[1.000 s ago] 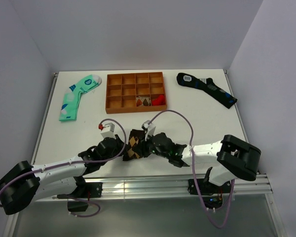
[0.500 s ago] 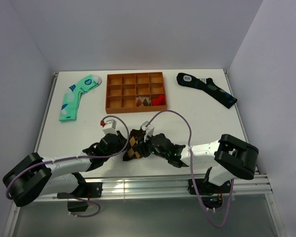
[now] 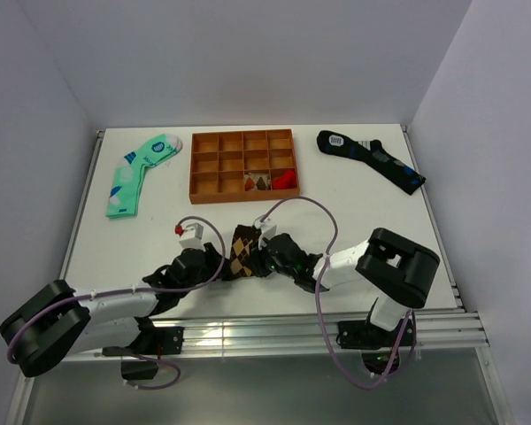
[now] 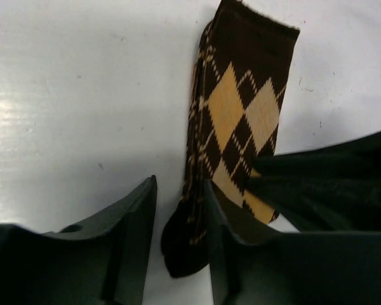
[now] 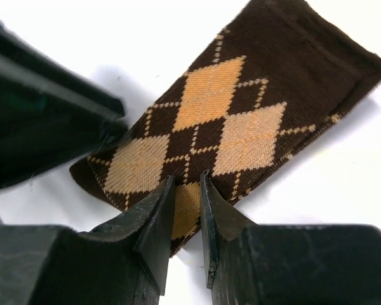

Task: Roll the socks
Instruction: Roll the sock at the center of the board.

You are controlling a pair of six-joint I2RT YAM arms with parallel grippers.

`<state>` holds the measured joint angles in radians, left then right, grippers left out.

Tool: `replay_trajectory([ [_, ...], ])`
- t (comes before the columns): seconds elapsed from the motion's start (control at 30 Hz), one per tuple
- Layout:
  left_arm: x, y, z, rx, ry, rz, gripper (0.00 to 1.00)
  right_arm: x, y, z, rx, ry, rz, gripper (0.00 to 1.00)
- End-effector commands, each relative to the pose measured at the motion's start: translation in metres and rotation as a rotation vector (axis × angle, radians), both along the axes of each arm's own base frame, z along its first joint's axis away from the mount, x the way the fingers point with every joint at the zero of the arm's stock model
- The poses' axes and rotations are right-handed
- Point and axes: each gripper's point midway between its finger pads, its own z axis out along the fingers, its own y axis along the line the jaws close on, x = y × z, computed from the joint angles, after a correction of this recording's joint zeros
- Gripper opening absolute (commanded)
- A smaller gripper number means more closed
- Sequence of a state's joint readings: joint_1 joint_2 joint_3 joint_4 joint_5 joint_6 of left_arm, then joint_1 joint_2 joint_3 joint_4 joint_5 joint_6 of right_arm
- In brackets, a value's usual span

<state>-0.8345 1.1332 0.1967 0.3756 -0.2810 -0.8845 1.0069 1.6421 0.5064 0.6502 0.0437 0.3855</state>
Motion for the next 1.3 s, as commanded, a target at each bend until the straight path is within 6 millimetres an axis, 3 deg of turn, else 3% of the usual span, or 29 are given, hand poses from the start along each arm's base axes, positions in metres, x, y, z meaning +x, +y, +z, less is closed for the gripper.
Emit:
replay_trajectory([
  [0.0,-0.003,-0.009,0.014,-0.089,-0.049,-0.027,0.44,0.006,-0.01,-0.014,-0.068,0.044,-0.023,0.3],
  [0.13,-0.01,-0.008,0.012,-0.106,-0.066,-0.037,0.54,0.01,-0.008,-0.008,-0.048,0.068,0.01,0.3],
  [0.37,-0.018,-0.004,0.016,-0.131,-0.122,-0.044,0.61,0.009,-0.007,-0.007,-0.058,0.089,0.054,0.29],
  [0.6,-0.02,-0.008,0.015,-0.092,-0.139,-0.058,0.57,0.004,-0.003,-0.002,-0.05,0.125,0.129,0.27],
  [0.87,-0.02,-0.011,0.005,-0.047,-0.115,-0.062,0.54,0.013,-0.007,0.003,-0.101,0.141,0.146,0.27],
  [1.27,-0.028,-0.035,0.028,-0.13,-0.118,-0.2,0.64,0.037,-0.021,0.012,-0.097,0.164,0.142,0.25],
])
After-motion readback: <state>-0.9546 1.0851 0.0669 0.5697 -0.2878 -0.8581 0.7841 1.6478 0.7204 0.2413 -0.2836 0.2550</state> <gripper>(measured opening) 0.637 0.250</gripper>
